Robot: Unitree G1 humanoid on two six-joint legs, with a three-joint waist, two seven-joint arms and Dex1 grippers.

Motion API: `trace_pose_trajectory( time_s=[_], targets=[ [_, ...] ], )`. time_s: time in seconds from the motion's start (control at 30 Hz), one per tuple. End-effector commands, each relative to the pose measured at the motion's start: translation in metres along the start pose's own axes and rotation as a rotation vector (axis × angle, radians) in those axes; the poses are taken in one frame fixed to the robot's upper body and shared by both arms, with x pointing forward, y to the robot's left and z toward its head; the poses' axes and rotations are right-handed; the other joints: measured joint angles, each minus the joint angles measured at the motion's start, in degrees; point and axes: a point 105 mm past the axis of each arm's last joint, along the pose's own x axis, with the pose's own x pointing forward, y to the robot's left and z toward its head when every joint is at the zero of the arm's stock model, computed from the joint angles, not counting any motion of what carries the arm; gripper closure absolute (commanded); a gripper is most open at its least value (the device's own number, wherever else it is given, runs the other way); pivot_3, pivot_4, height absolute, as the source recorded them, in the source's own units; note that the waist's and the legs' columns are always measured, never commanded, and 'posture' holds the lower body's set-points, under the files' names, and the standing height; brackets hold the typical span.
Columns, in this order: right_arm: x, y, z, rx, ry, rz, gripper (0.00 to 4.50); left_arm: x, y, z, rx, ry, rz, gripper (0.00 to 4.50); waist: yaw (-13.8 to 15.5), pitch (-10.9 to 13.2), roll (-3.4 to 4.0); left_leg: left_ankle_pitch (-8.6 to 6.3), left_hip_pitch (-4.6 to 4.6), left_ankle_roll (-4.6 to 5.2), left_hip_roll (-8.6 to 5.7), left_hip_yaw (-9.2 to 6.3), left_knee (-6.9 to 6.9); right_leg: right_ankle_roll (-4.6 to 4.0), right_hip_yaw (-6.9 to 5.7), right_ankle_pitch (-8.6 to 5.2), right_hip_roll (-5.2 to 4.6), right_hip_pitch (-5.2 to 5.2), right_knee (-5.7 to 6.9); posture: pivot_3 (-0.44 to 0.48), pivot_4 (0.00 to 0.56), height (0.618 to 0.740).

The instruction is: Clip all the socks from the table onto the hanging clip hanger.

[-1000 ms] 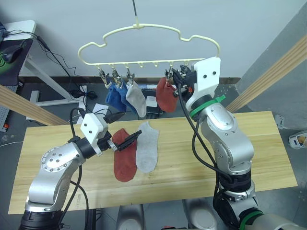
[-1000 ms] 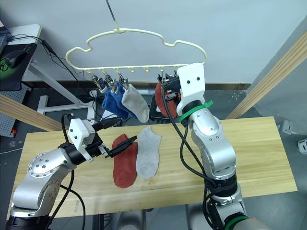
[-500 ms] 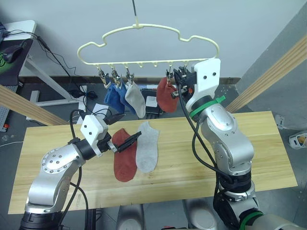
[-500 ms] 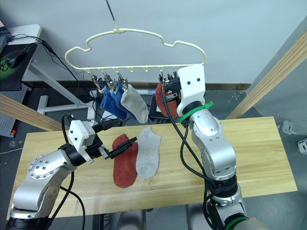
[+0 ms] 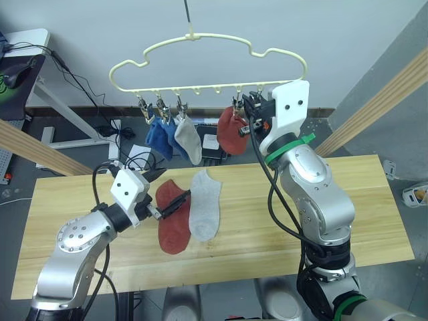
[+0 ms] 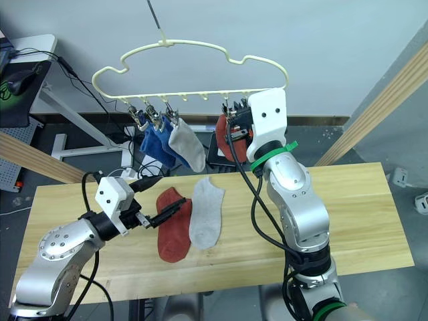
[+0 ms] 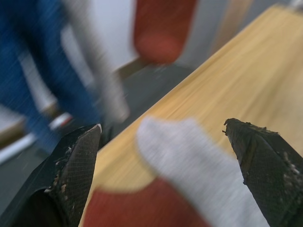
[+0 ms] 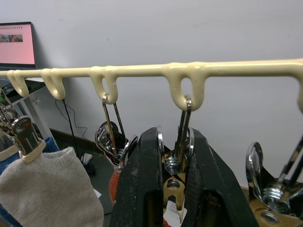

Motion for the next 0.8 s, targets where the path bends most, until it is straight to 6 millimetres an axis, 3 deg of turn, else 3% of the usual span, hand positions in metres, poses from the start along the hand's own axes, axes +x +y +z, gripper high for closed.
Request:
trace_pose_trajectory(
  time_s=[0.03,0.13,0.3,0.8],
  targets=[
    [-0.004,0.001,0.019,0.005,-0.084,-0.002,4.28,-0.01,0.012,-0.015,-0.032,0.068,0.142,0.0,0.0,0.0,0.0,0.0,0.0,0.0,-0.01,0.0,0.0,0.0,-0.01,0.0,0.0,0.0,-0.01,-0.145,0.444,0.74],
    [-0.004,0.001,0.019,0.006,-0.082,0.002,4.28,-0.012,0.017,-0.037,-0.086,0.135,0.218,0.0,0.0,0.0,0.0,-0.01,0.0,0.02,-0.02,0.01,0.01,0.0,0.01,0.0,-0.02,0.0,0.01,-0.144,0.447,0.74],
    [-0.003,0.002,0.019,0.007,-0.081,0.007,4.28,0.0,0.016,-0.055,-0.215,0.167,0.225,0.0,0.1,0.0,-0.02,-0.01,-0.01,0.04,-0.06,-0.01,0.02,0.0,-0.05,0.0,-0.01,0.0,0.03,-0.15,0.45,0.74],
    [-0.003,0.006,0.018,0.008,-0.077,0.016,4.28,0.037,0.019,-0.072,-0.213,0.187,0.232,0.0,0.1,0.0,-0.02,0.0,0.0,0.03,-0.04,-0.01,0.03,-0.02,-0.07,0.02,-0.02,0.02,0.07,-0.171,0.453,0.74]
  ],
)
